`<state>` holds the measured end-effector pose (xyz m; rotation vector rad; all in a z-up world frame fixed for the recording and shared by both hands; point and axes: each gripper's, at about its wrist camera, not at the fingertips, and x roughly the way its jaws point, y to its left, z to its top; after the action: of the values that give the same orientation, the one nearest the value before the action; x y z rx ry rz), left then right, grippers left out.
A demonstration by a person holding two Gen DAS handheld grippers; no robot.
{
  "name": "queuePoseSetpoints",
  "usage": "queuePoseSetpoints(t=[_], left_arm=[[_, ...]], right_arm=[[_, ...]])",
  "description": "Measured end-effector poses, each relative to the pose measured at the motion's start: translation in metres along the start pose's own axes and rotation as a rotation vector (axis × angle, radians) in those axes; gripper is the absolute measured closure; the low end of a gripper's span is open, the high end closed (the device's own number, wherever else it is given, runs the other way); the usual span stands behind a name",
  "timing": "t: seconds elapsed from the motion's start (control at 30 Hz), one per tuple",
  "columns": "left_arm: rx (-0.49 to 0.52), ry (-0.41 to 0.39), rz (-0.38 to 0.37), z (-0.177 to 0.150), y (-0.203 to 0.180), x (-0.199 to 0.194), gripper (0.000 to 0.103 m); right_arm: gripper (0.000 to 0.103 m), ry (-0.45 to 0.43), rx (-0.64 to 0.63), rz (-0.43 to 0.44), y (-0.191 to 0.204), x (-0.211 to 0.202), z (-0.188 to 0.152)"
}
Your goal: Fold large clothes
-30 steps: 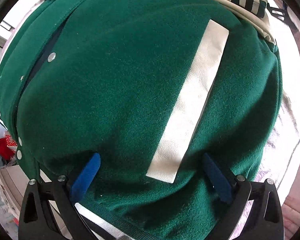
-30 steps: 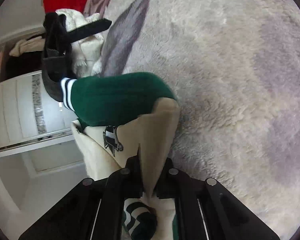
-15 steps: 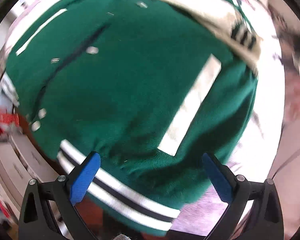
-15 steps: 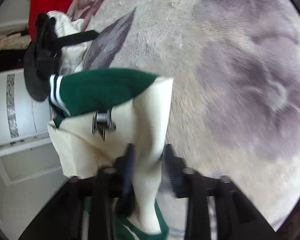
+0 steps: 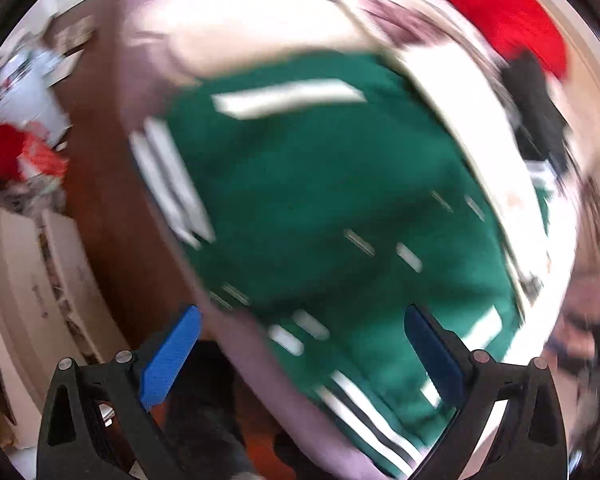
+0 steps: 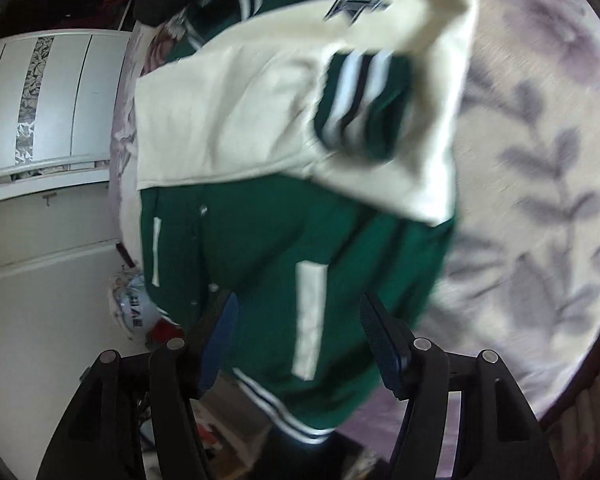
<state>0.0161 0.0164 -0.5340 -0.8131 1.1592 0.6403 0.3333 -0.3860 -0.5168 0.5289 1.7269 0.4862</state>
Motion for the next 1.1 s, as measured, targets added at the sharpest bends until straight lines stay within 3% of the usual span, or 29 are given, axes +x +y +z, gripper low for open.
queuePoseSetpoints(t=[0.1, 0.17, 0.33, 0.4, 0.43, 0.47, 0.5, 0.53, 0.57, 0.7, 0.8, 0.87, 0.9, 0.93, 0.97, 1.0, 1.1], left_arm=[[-0.17, -0.044, -0.011, 0.045, 0.074, 0.018, 0.0], [-0.221, -0.042, -0.016, 0.073, 0.11, 0.038, 0.0], [-0.199, 0.029, -0.086, 0.122, 0.155, 0.091, 0.005], [-0.175, 0.05, -0.145, 0.134, 0.158, 0.106, 0.02], [-0.155, 0.049, -0.185, 0.138, 0.158, 0.109, 0.043], [-0.133, 0.043, -0.209, 0.141, 0.156, 0.111, 0.074], [-0.114, 0.04, -0.216, 0.142, 0.153, 0.113, 0.091], [-0.09, 0.055, -0.189, 0.143, 0.152, 0.116, 0.102], [-0.083, 0.061, -0.178, 0.145, 0.155, 0.117, 0.102], [-0.062, 0.104, -0.137, 0.148, 0.175, 0.118, 0.102], [0.033, 0.085, -0.073, 0.156, 0.168, 0.086, 0.101], [0.095, 0.048, -0.077, 0.165, 0.152, 0.059, 0.097], [0.112, 0.039, -0.094, 0.169, 0.145, 0.054, 0.09], [0.138, 0.043, -0.116, 0.175, 0.134, 0.05, 0.055], [0.166, 0.058, -0.123, 0.18, 0.124, 0.052, 0.009], [0.2, 0.067, -0.155, 0.187, 0.111, 0.056, 0.003], [0.307, 0.089, -0.218, 0.207, 0.064, 0.069, 0.003]], right_arm=[[0.037, -0.005, 0.056, 0.0, 0.031, 0.037, -0.012], [0.037, -0.012, 0.076, 0.025, 0.059, 0.066, -0.014], [0.037, -0.033, 0.12, 0.006, 0.117, 0.143, -0.011], [0.037, -0.062, 0.124, -0.033, 0.138, 0.175, -0.001], [0.037, -0.075, 0.128, -0.049, 0.146, 0.187, 0.001], [0.037, -0.082, 0.141, -0.066, 0.151, 0.201, 0.006], [0.038, -0.078, 0.167, -0.085, 0.151, 0.212, 0.01], [0.047, -0.068, 0.202, -0.103, 0.149, 0.221, 0.013], [0.098, -0.069, 0.227, -0.119, 0.149, 0.227, 0.013], [0.098, -0.103, 0.303, -0.24, 0.142, 0.226, 0.006], [0.098, -0.037, 0.229, -0.239, 0.157, 0.221, 0.01], [0.089, 0.008, 0.184, -0.248, 0.175, 0.211, 0.013], [0.082, 0.029, 0.164, -0.259, 0.185, 0.205, 0.015], [0.059, 0.036, 0.146, -0.253, 0.194, 0.201, 0.016], [0.044, 0.025, 0.12, -0.225, 0.207, 0.194, 0.018], [0.044, 0.013, 0.103, -0.205, 0.214, 0.189, 0.018], [0.044, 0.003, 0.063, -0.165, 0.242, 0.185, 0.028]])
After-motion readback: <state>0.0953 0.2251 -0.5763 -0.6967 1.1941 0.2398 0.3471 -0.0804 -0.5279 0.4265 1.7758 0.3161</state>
